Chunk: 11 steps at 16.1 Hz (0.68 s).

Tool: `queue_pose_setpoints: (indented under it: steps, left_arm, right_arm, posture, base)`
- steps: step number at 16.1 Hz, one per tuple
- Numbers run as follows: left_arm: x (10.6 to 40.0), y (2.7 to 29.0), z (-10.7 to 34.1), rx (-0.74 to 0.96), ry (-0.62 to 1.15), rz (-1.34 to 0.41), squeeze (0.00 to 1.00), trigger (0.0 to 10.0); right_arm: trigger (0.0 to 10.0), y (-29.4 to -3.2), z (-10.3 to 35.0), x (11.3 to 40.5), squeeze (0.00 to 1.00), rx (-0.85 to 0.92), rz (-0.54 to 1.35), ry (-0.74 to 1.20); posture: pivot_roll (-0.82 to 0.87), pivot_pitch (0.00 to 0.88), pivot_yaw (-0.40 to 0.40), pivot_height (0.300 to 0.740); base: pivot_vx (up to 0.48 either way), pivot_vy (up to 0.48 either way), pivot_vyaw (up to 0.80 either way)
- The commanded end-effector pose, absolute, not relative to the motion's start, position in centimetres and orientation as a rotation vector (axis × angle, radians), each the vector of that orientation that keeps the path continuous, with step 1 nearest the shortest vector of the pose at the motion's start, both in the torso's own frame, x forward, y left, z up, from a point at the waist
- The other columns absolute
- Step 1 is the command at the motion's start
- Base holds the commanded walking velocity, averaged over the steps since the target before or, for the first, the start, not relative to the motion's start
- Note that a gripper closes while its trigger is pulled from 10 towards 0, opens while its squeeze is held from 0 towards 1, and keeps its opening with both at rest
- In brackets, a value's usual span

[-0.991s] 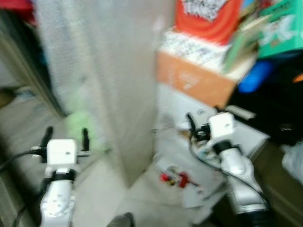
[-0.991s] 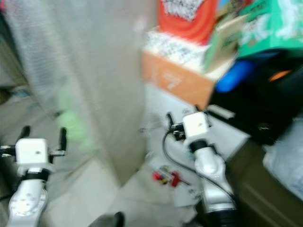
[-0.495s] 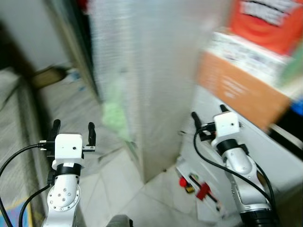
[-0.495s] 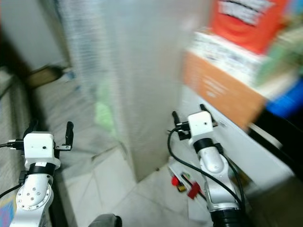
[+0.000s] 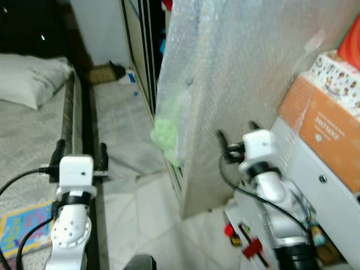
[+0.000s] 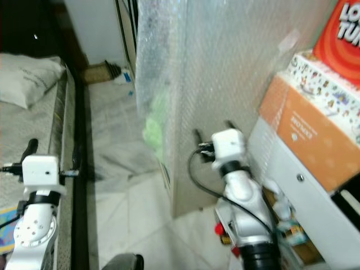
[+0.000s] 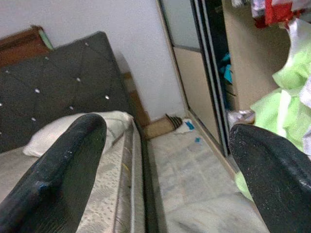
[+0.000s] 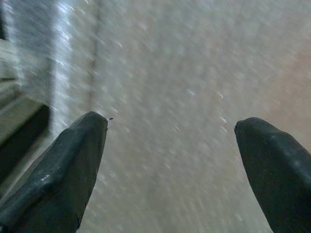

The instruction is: Clean up the room

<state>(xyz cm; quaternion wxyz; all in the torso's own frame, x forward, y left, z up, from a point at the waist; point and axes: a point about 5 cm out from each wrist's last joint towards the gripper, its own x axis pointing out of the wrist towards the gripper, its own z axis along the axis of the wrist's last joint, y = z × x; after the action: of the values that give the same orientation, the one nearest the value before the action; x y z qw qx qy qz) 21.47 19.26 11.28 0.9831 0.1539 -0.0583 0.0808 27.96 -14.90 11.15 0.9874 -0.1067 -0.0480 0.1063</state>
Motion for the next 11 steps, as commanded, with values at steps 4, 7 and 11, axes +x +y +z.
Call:
queue_pose_setpoints:
  steps: [4,7,11]
  left_arm:
    - [21.67,18.8,11.43,0.312,-0.133,0.158,0.0,10.0]
    - [21.67,18.58,11.4,0.308,-0.135,0.154,0.0,10.0]
    - [21.72,18.51,11.47,0.309,-0.141,0.154,0.0,10.0]
  right_arm:
    - [10.0,-15.73,11.16,28.09,0.0,-0.223,0.197,-0.091]
    - [10.0,-15.72,11.18,28.17,0.0,-0.221,0.196,-0.091]
    - [10.0,-15.75,11.16,28.22,0.0,-0.218,0.196,-0.09]
  posture:
    - [-0.01,0.0,-0.023,0.74]
    - [-0.02,0.0,-0.025,0.74]
    - [-0.02,0.0,-0.025,0.74]
  base:
    - [0.0,0.0,0.8]
    - [0.0,0.0,0.8]
    - [0.0,0.0,0.8]
